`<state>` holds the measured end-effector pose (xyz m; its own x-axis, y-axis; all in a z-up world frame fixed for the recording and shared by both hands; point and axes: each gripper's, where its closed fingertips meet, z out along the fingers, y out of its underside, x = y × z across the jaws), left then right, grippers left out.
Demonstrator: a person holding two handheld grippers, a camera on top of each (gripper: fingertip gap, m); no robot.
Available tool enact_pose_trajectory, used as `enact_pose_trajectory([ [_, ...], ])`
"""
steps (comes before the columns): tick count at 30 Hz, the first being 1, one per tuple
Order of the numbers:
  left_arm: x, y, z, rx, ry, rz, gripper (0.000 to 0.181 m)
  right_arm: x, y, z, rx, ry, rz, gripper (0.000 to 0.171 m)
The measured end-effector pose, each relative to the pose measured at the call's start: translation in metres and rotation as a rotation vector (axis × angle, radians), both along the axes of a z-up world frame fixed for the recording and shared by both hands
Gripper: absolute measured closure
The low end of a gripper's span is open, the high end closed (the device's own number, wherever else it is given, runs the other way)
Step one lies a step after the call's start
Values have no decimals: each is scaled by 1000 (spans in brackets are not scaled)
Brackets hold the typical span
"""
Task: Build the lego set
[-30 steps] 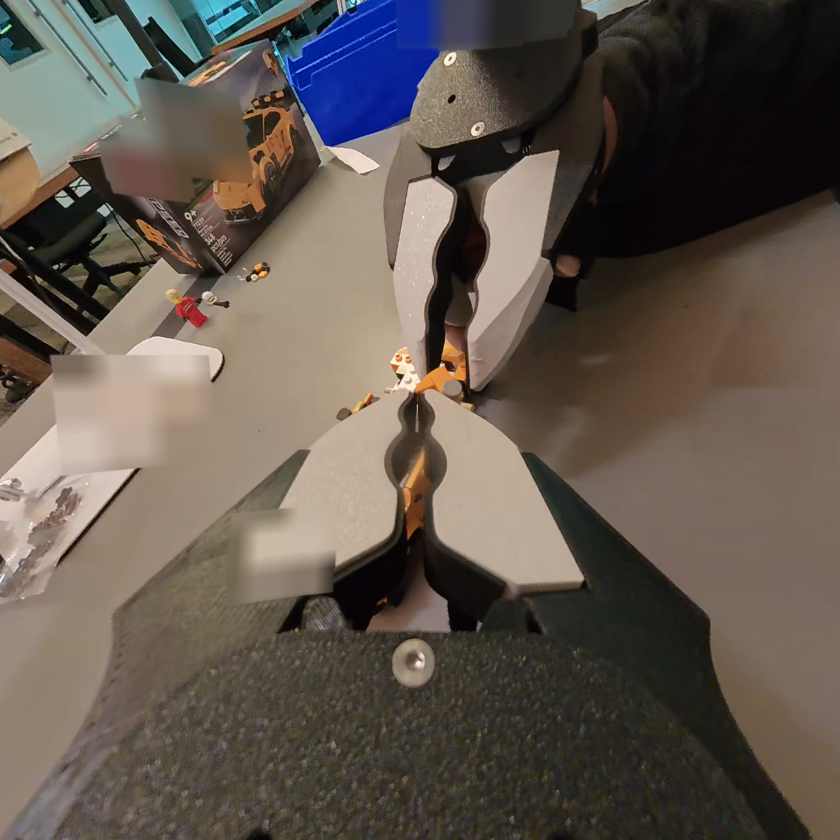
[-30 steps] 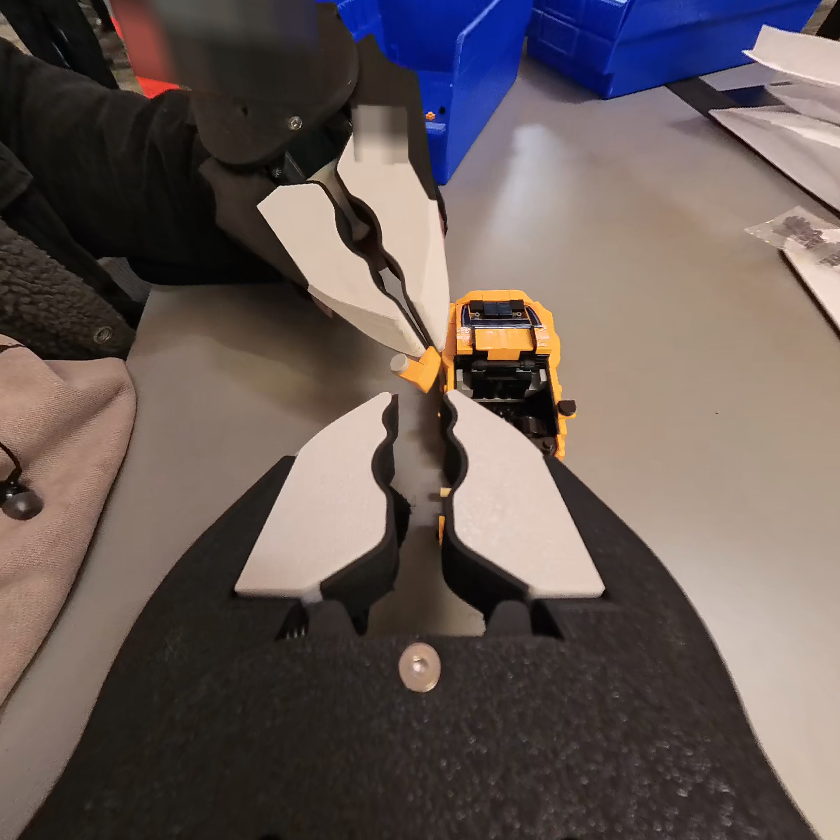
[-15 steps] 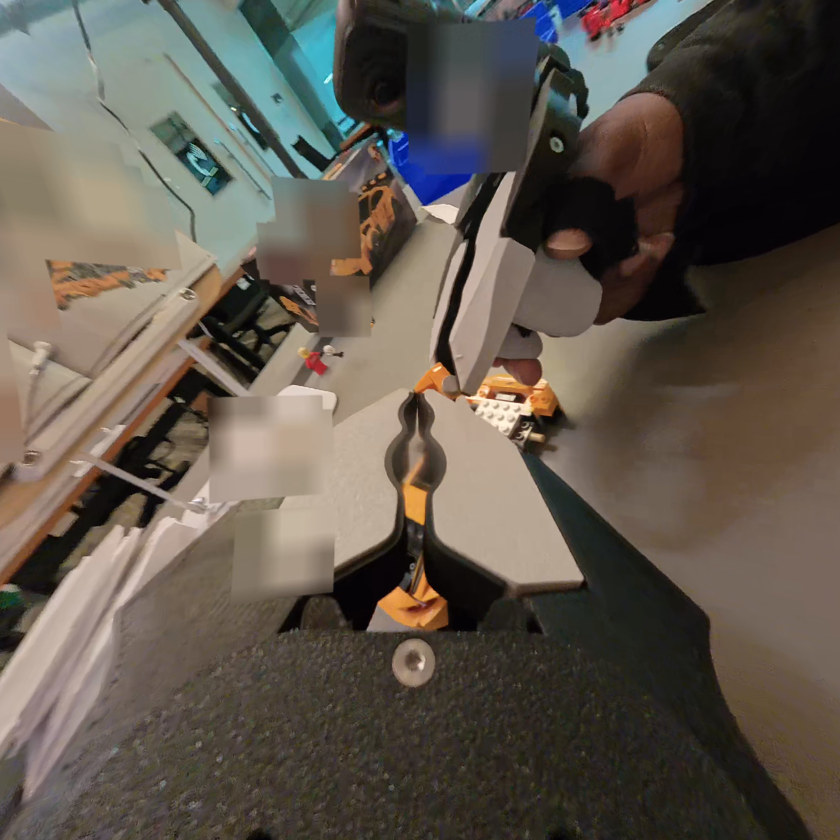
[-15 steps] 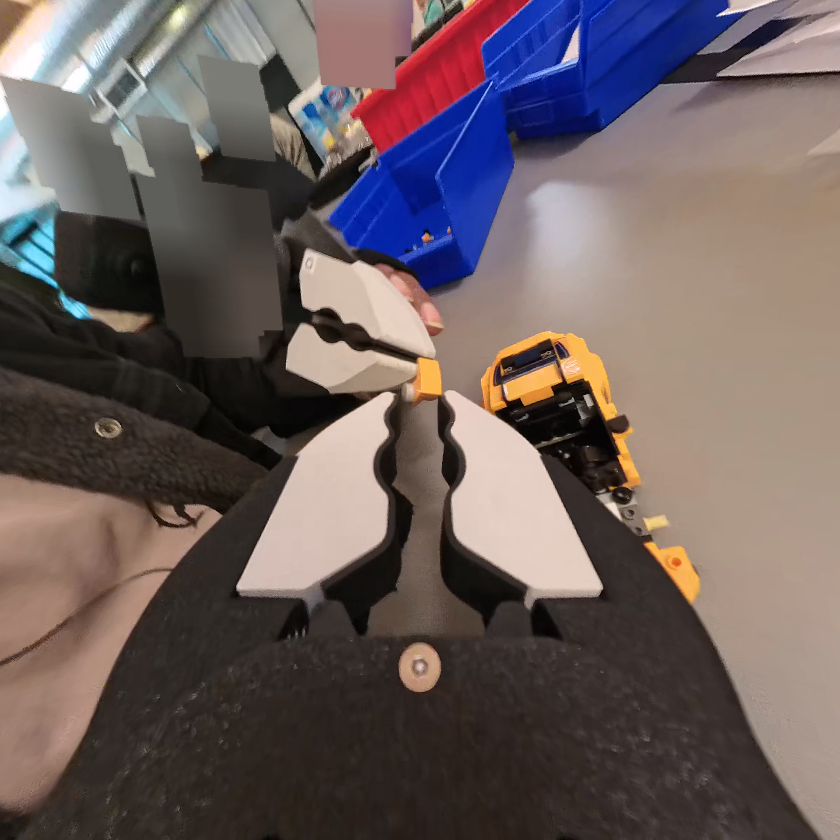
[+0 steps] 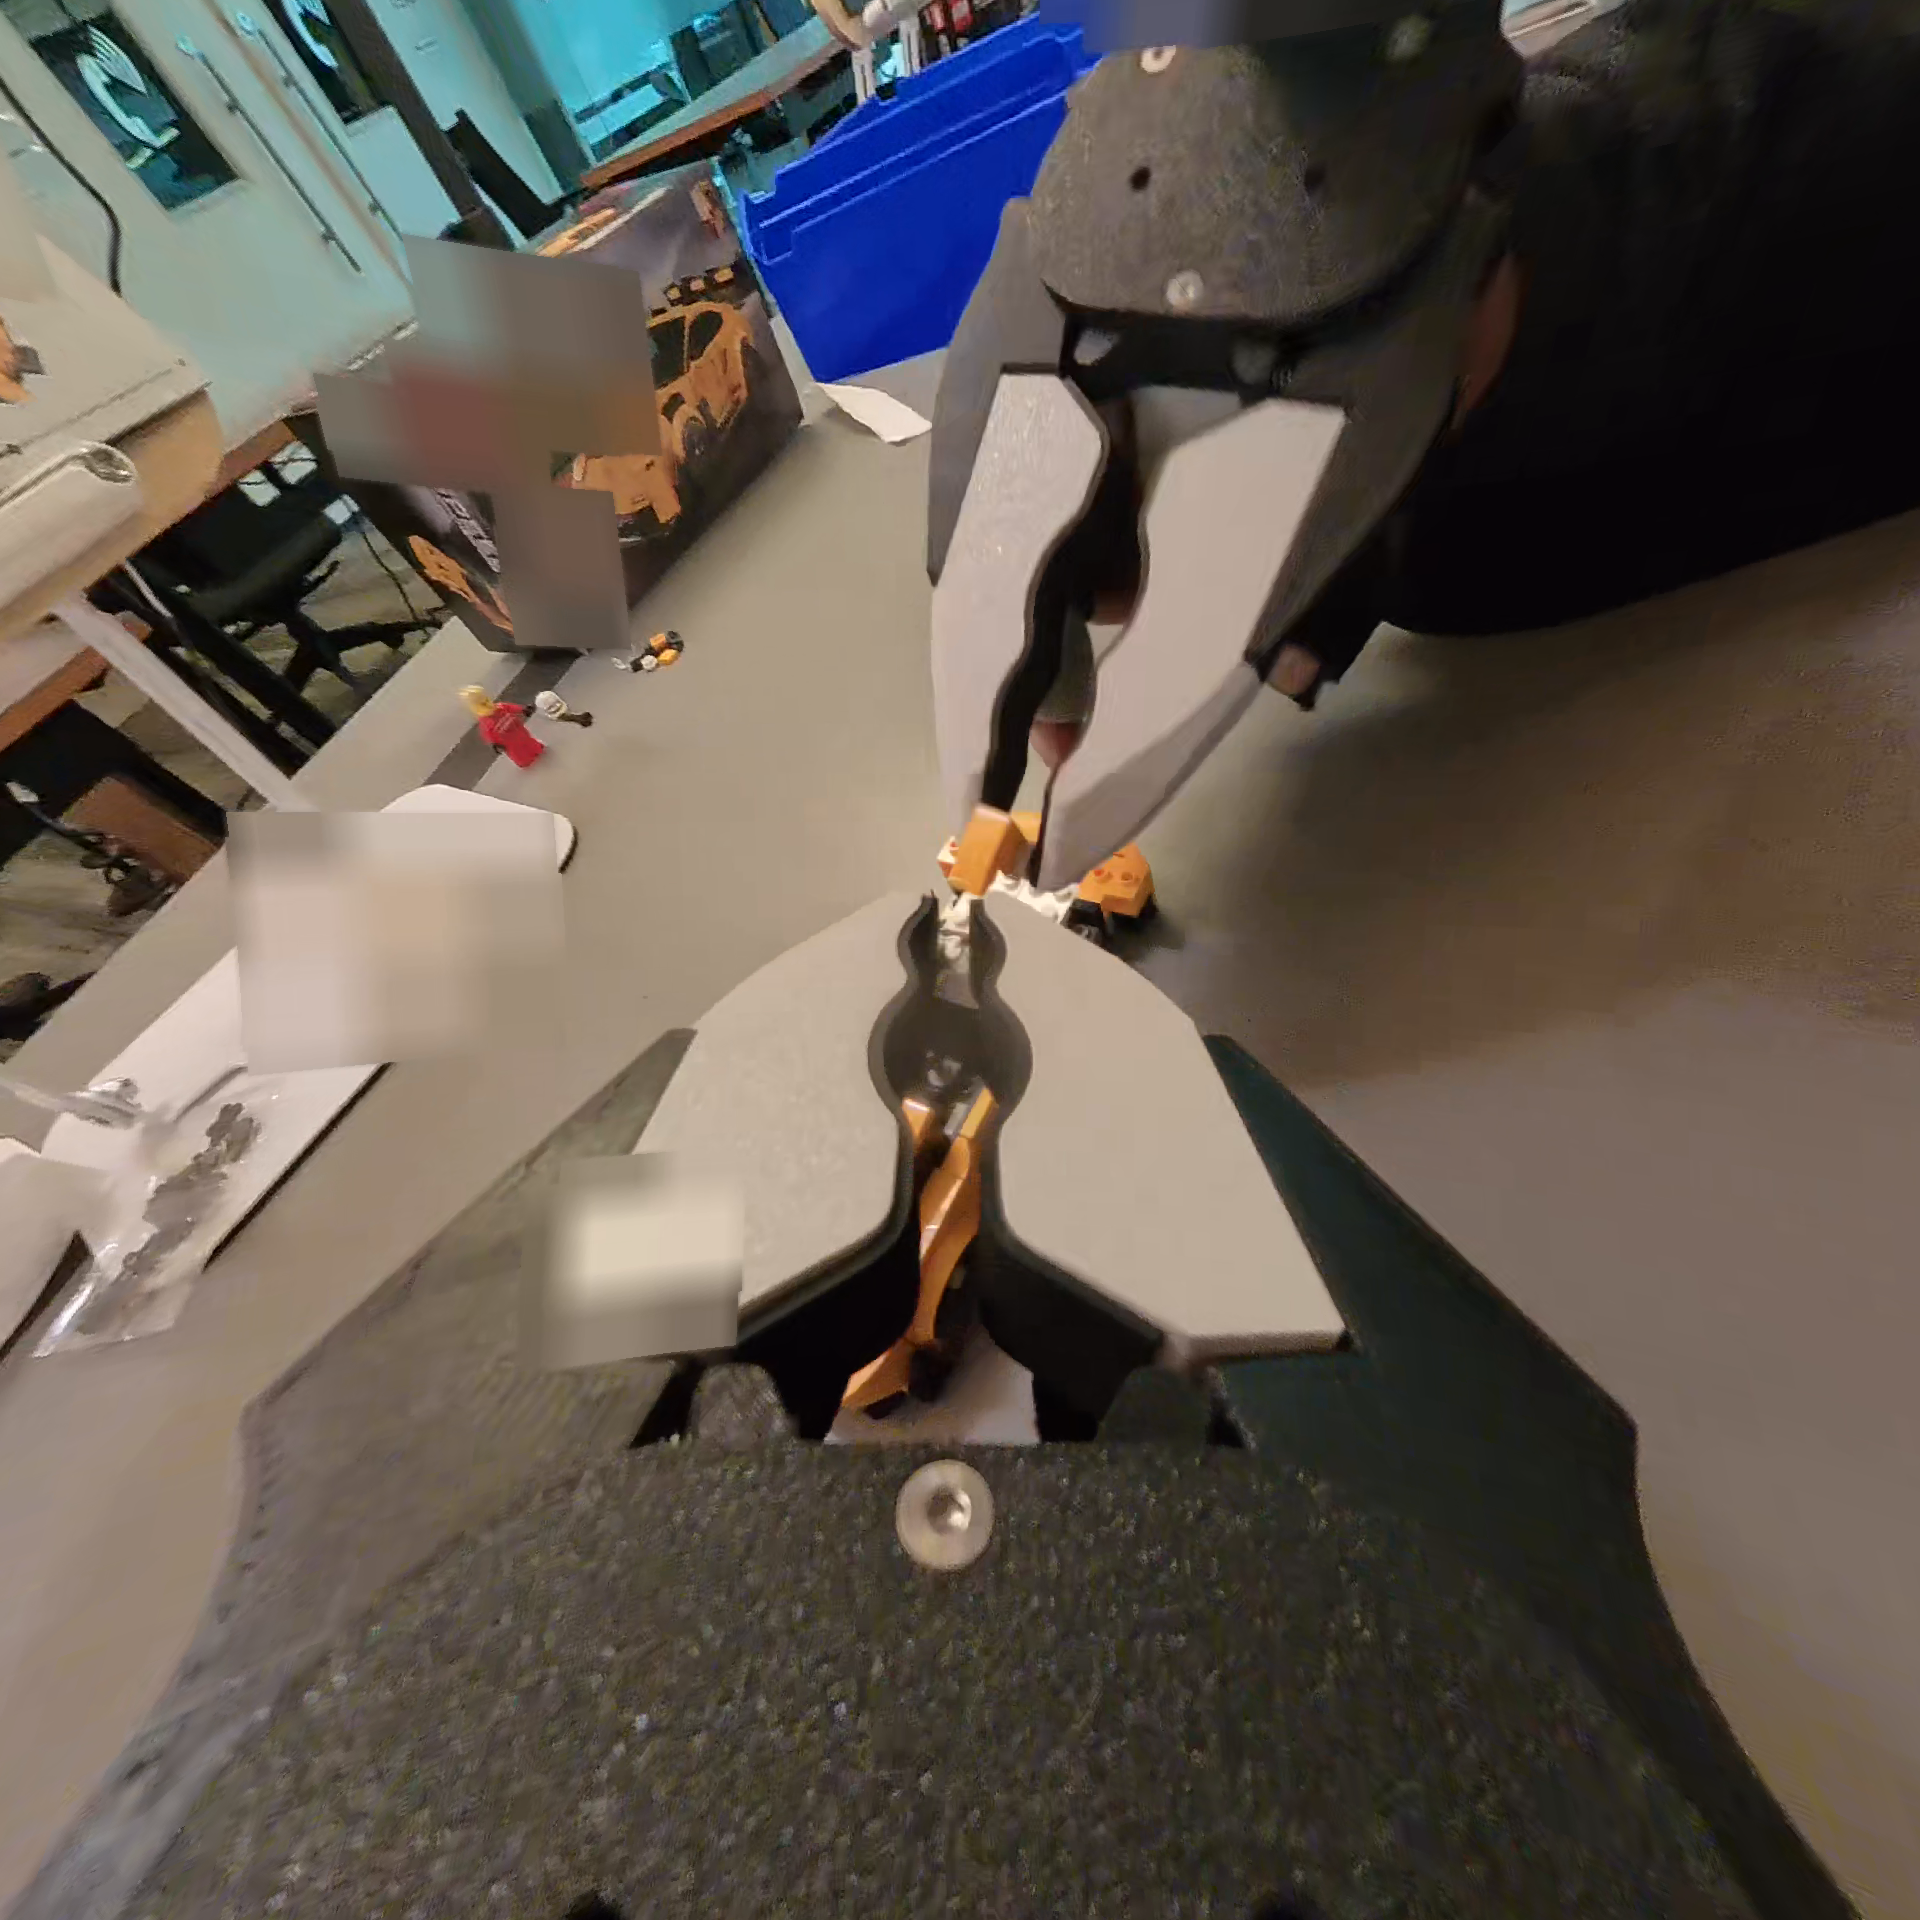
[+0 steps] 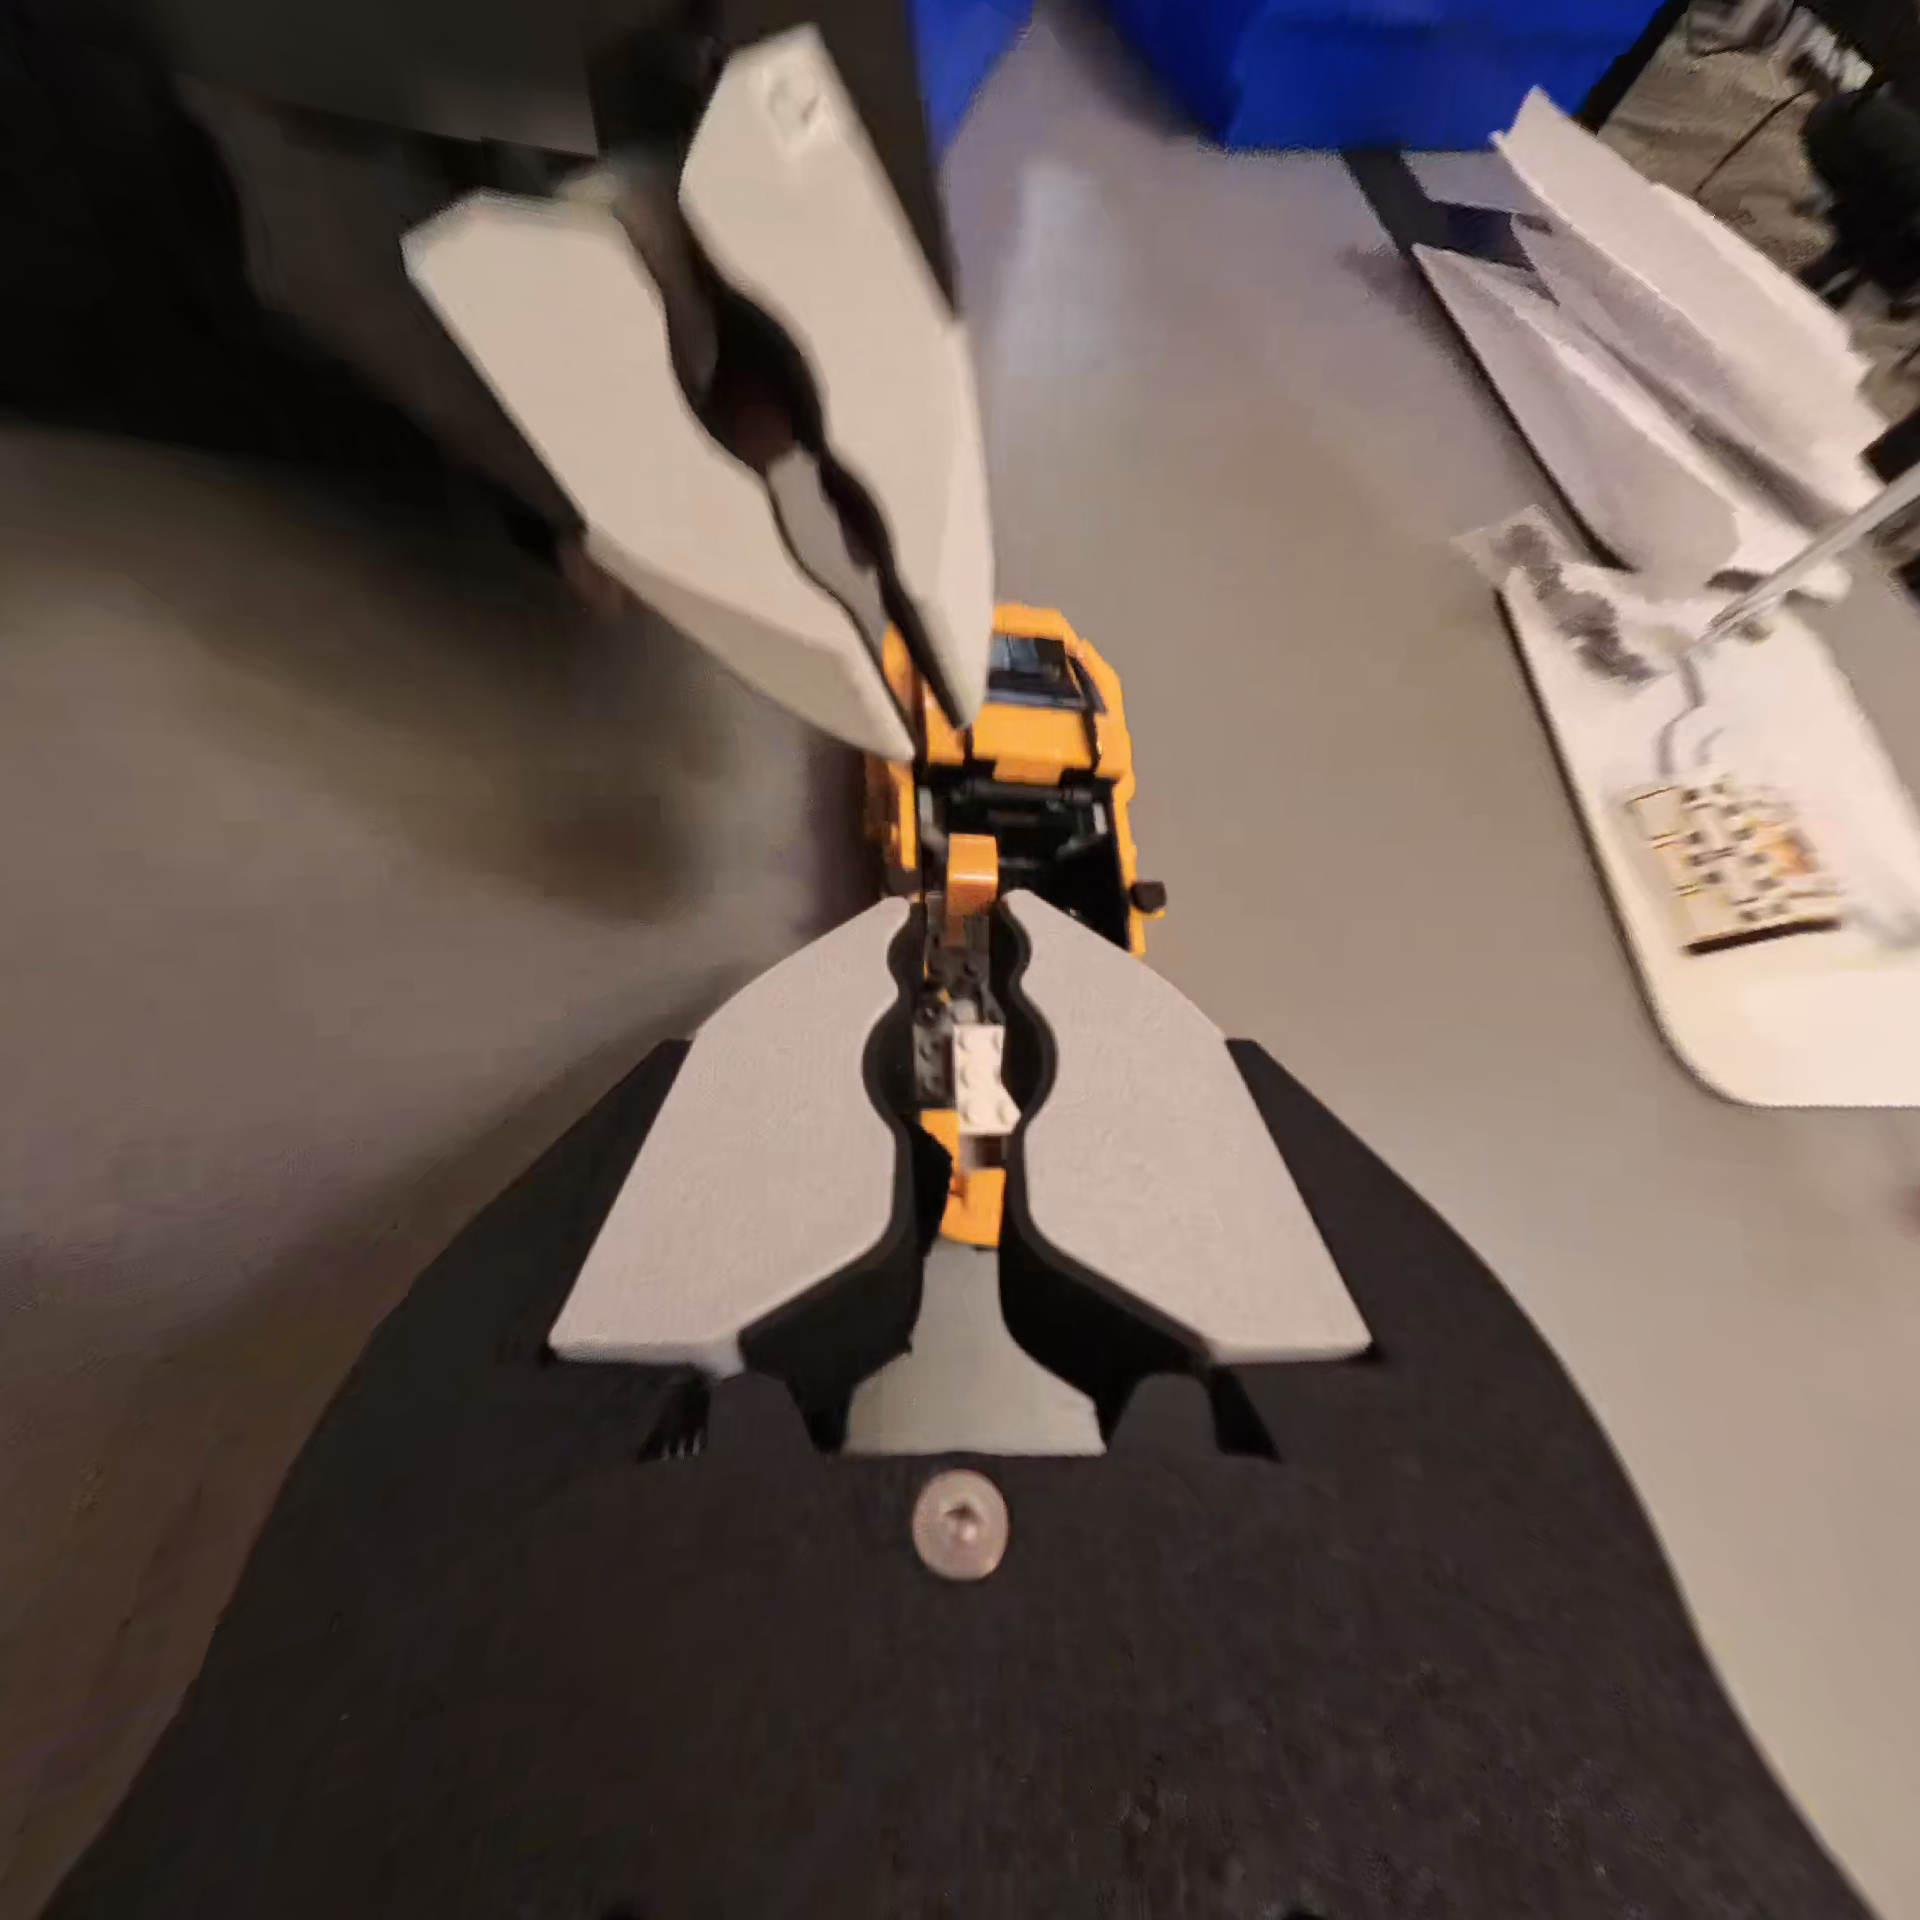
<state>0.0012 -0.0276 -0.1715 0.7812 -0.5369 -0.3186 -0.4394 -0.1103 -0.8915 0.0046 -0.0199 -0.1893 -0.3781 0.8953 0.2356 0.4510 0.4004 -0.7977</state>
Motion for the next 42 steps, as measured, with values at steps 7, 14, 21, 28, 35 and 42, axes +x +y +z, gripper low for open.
enact_pose_trajectory([
  [7,21,-12,-28,-101,143,-122,170,7,-17,-22,284,-75,105,160],
  [14,17,-11,-33,-120,162,-101,181,7,-20,-11,229,-24,114,164],
  [21,18,-13,-37,-166,121,-111,181,11,-23,-13,123,-45,135,164],
  [28,21,-17,-37,-157,159,-142,168,14,-28,-21,74,-101,158,163],
  [35,26,-19,-40,-166,169,-155,174,15,-32,-22,39,-106,169,164],
  [42,24,-18,-37,-175,128,-151,174,13,-31,-17,19,-79,161,163],
])
